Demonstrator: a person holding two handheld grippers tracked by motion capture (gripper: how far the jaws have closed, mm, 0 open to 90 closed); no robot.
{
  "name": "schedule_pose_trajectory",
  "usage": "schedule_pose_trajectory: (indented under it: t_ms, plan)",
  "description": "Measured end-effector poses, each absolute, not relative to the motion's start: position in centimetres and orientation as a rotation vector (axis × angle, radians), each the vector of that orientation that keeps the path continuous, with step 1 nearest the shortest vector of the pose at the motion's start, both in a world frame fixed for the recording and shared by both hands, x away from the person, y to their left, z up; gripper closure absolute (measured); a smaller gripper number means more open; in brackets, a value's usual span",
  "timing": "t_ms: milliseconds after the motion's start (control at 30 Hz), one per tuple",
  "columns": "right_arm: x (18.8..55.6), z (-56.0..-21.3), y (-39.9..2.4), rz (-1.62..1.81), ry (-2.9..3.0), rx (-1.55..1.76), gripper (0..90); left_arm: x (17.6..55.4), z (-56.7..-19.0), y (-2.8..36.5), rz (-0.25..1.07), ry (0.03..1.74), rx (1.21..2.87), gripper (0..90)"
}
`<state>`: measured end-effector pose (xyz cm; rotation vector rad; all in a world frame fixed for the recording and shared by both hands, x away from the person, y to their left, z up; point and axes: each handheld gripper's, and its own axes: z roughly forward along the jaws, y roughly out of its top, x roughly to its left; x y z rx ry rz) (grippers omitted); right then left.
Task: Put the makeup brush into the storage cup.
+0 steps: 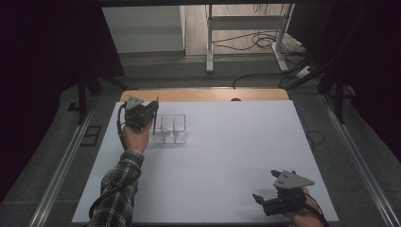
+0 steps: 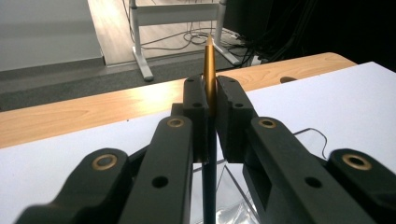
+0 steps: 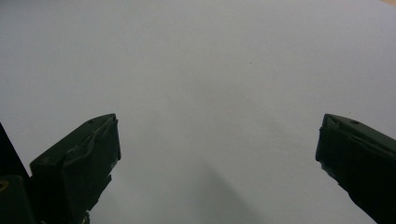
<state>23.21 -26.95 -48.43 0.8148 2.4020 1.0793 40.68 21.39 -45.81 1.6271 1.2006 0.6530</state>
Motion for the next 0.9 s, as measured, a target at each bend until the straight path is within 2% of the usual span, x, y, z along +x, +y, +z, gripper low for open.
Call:
schedule_pose_trajectory:
  t_ms: [467, 633, 900]
  plan:
    - [23.20, -48.47, -26.89, 1.077, 2.406, 0.815, 0.1, 40.53, -46.71, 21.52, 0.618, 1.217, 1.634, 82.5]
    - [23.21, -48.48, -26.87, 1.076, 2.406, 0.815, 0.1, 40.43, -46.65, 21.65, 0.630, 1.221, 1.623, 66.6]
    - [23.21, -48.46, -26.86, 1.076, 2.406, 0.814, 0.1, 40.22, -46.28, 21.96, 0.632, 1.225, 1.599, 55.6]
